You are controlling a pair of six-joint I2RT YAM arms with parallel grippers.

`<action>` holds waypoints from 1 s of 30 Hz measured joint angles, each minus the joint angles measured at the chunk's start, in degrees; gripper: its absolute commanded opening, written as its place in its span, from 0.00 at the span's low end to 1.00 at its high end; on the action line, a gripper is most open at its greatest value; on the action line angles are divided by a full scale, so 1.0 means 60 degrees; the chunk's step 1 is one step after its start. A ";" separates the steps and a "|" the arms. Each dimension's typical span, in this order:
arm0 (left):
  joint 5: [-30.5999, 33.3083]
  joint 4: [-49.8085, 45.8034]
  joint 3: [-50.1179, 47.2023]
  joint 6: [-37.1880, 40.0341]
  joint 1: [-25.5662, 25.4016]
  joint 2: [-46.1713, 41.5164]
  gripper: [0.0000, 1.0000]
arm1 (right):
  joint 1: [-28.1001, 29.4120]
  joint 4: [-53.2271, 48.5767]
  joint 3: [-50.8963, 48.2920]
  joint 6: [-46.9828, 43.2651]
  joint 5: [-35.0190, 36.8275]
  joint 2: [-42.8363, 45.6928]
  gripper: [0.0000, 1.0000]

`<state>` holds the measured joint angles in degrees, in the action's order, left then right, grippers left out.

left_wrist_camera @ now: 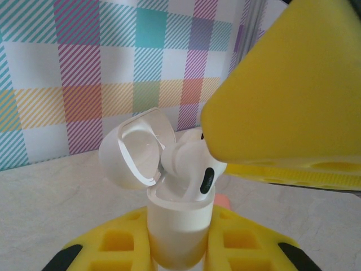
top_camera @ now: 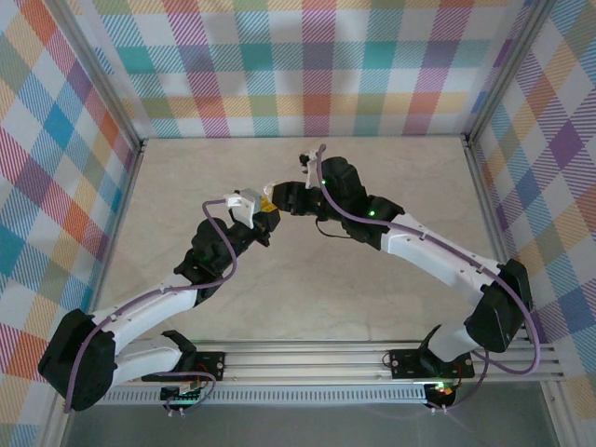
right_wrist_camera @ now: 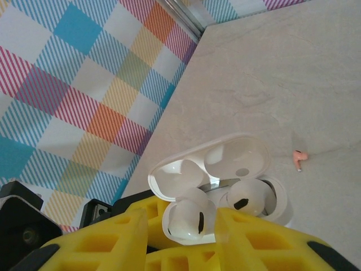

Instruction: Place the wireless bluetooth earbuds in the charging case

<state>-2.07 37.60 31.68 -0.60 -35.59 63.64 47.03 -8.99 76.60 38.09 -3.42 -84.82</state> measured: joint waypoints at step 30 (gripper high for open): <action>-0.1024 -0.0036 0.0004 -0.0178 0.0000 -0.0189 0.00 | -0.0532 -0.2339 0.0750 -0.0823 -0.0291 0.1395 0.32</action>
<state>-8.21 37.39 31.70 -1.67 -35.59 62.50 43.83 -23.03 81.10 33.15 -5.17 -76.44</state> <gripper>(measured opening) 0.190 0.344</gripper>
